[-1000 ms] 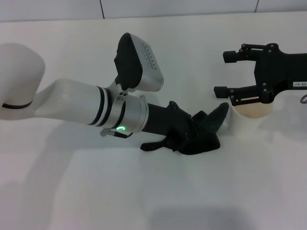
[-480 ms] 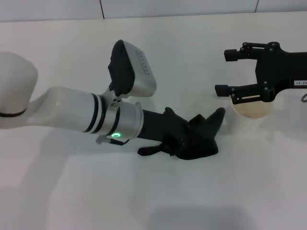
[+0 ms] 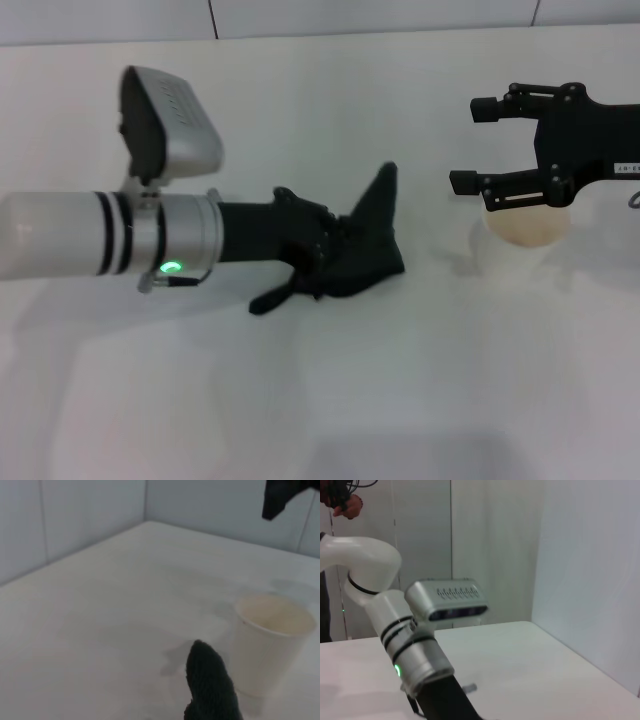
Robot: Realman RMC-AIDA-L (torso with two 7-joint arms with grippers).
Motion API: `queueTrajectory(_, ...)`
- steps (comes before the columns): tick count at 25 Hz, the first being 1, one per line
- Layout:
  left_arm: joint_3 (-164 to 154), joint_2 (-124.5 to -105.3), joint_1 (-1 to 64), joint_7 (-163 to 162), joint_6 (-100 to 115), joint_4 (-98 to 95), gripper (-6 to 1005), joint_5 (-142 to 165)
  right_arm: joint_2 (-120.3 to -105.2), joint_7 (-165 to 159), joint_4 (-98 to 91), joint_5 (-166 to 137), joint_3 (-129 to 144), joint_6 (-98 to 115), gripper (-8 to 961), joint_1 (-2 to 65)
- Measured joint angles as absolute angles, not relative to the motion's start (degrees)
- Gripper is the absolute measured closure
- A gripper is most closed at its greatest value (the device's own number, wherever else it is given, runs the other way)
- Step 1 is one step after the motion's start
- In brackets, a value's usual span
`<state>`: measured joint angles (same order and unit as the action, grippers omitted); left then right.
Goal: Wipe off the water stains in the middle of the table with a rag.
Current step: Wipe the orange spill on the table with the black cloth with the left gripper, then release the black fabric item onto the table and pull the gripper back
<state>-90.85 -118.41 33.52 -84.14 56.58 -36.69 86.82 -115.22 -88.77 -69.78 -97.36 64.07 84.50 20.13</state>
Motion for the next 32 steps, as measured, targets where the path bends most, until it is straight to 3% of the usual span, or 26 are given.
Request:
queueTrajectory(28,-71.79,-116.39,30.05,-93.45,69.95,-42.19,874,103.36,-115.3,-89.23,-69.16,-97.38,64.58,82.09,97,20.48)
queueTrajectory(32,-70.71,-116.31,29.57,-95.04,70.08,-43.27,777,104.78,-115.31,-89.38,-69.17,-97.37,64.6,82.08,97,20.53)
